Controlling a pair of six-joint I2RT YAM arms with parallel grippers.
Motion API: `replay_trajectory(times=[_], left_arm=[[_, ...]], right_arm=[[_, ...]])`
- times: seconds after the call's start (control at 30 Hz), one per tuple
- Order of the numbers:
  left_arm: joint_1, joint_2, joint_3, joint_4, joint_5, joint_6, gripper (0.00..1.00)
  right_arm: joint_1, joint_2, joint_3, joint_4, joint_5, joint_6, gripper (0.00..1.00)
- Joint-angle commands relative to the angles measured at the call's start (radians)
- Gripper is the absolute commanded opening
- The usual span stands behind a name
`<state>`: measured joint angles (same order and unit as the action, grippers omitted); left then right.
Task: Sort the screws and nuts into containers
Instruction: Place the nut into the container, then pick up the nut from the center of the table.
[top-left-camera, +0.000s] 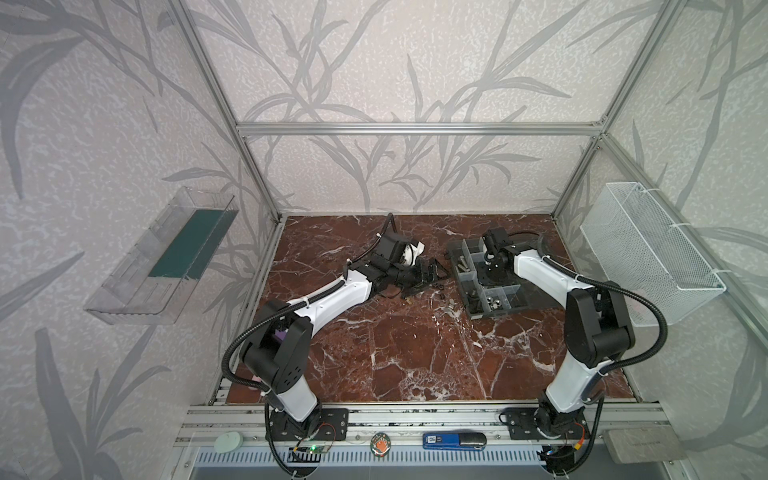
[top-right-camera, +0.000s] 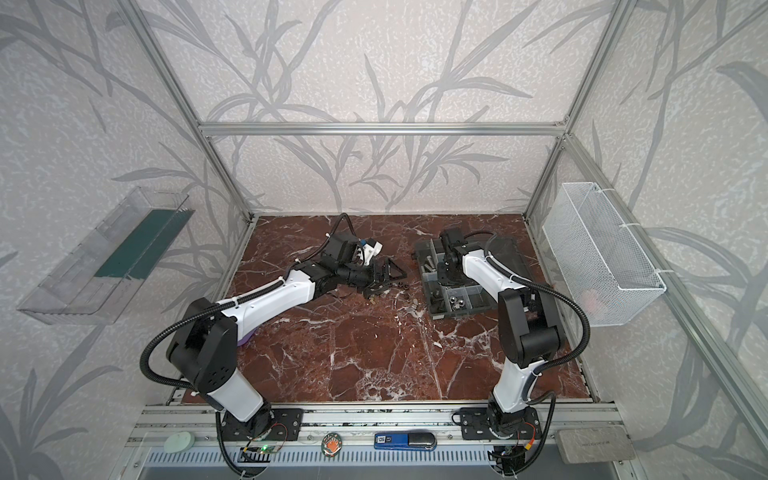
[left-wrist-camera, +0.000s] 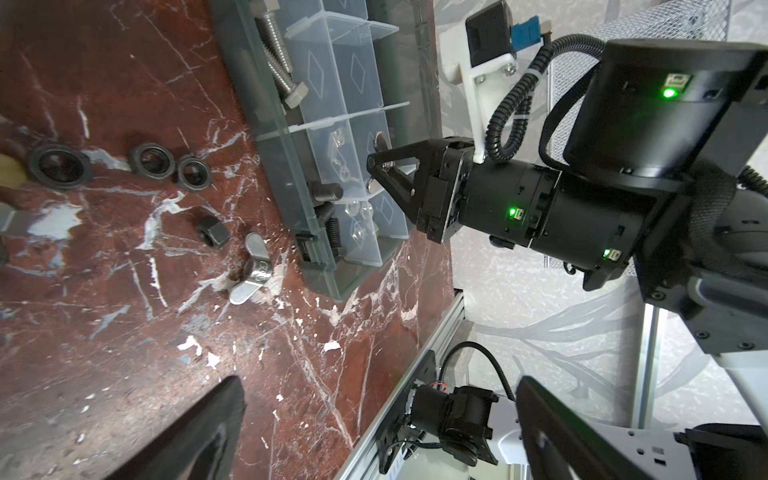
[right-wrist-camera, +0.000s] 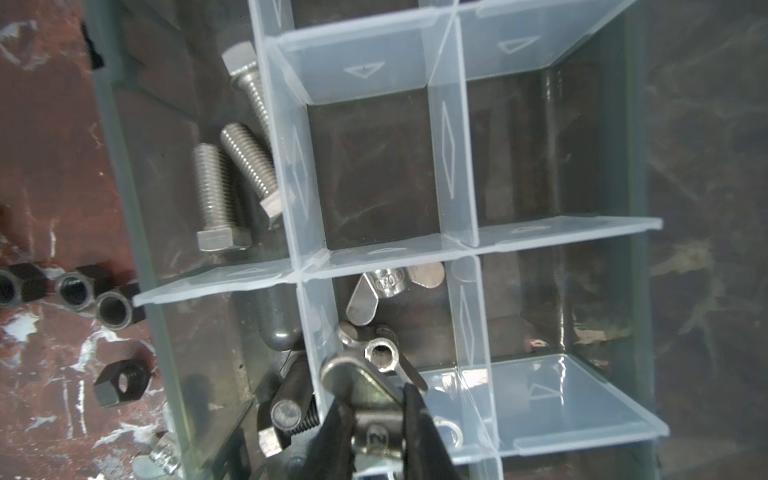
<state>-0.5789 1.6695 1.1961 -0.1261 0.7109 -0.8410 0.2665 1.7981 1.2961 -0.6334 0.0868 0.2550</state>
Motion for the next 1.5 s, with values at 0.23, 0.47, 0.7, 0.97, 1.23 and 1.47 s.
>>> replay_trajectory(times=[0.23, 0.47, 0.7, 0.97, 1.23, 1.47], left_arm=[[0.002, -0.002, 0.016, -0.021, -0.007, 0.035, 0.99], [0.002, -0.039, 0.036, -0.090, -0.047, 0.080, 1.00], [0.029, -0.102, -0.039, -0.124, -0.051, 0.075, 1.00], [0.151, -0.240, -0.232, -0.085, 0.000, 0.028, 0.99], [0.187, -0.303, -0.318, -0.051, 0.013, 0.011, 1.00], [0.188, -0.299, -0.323, -0.033, 0.024, 0.006, 1.00]], right_arm=[[-0.007, -0.011, 0.018, -0.004, 0.012, -0.013, 0.35], [0.002, -0.108, 0.042, -0.043, -0.021, -0.025, 0.40], [0.111, -0.188, 0.059, -0.066, -0.009, -0.021, 0.49], [0.298, -0.142, 0.071, -0.074, 0.031, 0.025, 0.51], [0.401, -0.031, 0.024, -0.031, 0.037, 0.116, 0.51], [0.412, 0.051, -0.019, -0.018, 0.077, 0.146, 0.51]])
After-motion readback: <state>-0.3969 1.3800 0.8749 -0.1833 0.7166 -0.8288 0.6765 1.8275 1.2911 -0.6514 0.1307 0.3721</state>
